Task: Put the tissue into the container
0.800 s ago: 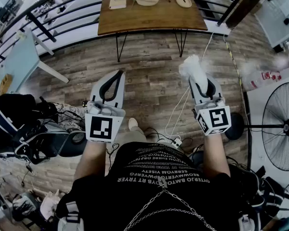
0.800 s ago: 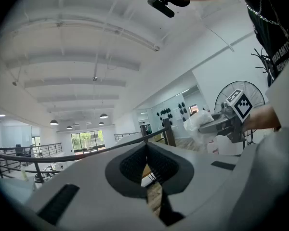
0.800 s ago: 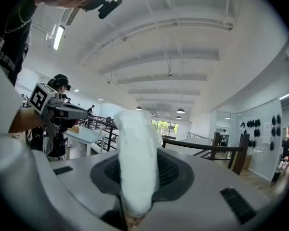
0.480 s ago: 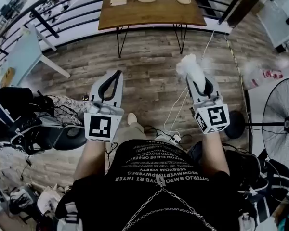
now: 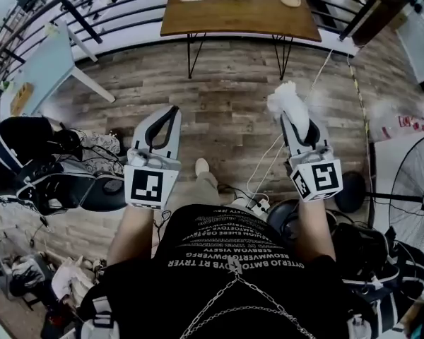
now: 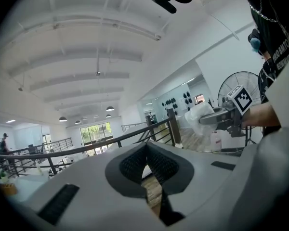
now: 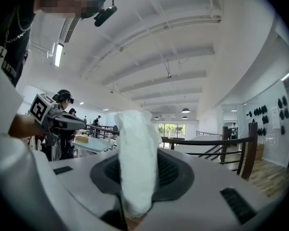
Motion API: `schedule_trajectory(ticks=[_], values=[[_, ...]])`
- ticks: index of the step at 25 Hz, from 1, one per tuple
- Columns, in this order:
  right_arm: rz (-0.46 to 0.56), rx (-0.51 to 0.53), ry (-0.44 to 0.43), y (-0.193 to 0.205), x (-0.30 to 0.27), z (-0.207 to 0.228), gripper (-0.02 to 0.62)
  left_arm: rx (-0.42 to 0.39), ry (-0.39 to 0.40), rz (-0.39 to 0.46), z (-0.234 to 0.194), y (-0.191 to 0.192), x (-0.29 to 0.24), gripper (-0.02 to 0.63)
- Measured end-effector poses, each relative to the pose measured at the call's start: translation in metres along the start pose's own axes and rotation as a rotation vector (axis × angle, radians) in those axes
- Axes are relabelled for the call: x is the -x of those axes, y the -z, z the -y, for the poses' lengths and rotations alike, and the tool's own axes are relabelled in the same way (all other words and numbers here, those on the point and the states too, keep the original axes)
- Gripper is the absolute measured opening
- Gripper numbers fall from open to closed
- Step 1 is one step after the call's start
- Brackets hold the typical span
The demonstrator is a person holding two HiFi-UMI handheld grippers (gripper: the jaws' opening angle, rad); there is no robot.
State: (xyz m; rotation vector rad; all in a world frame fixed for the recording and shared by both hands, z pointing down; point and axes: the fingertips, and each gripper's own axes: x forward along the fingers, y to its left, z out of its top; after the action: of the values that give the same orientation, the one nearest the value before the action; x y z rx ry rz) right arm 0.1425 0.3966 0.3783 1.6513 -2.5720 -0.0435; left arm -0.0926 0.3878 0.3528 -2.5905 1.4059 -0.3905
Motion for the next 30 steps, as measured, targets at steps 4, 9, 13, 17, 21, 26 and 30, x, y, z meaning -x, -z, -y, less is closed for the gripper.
schedule_trajectory(ticks=[4, 9, 13, 17, 21, 26, 30], values=[[-0.011, 0.001, 0.017, 0.001, -0.046, 0.011, 0.117, 0.018, 0.023, 0.008, -0.032, 0.006, -0.043, 0.025], [-0.015, 0.03, 0.018, -0.027, -0.096, 0.011, 0.117, 0.012, 0.044, 0.054, -0.076, -0.017, -0.076, 0.025], [0.004, 0.045, 0.018, -0.033, -0.131, 0.0, 0.117, 0.025, 0.035, 0.065, -0.107, -0.004, -0.088, 0.025], [-0.007, 0.051, 0.018, -0.043, -0.184, -0.015, 0.117, 0.038, 0.044, 0.094, -0.159, 0.001, -0.104, 0.025], [-0.01, 0.049, 0.032, -0.05, -0.209, -0.015, 0.117, 0.068, 0.036, 0.084, -0.192, 0.007, -0.114, 0.025], [-0.028, 0.041, 0.055, -0.058, -0.223, -0.014, 0.118, 0.099, 0.036, 0.088, -0.222, 0.014, -0.127, 0.025], [-0.036, 0.052, 0.084, -0.056, -0.209, -0.008, 0.118, 0.134, 0.042, 0.105, -0.216, 0.022, -0.12, 0.025]])
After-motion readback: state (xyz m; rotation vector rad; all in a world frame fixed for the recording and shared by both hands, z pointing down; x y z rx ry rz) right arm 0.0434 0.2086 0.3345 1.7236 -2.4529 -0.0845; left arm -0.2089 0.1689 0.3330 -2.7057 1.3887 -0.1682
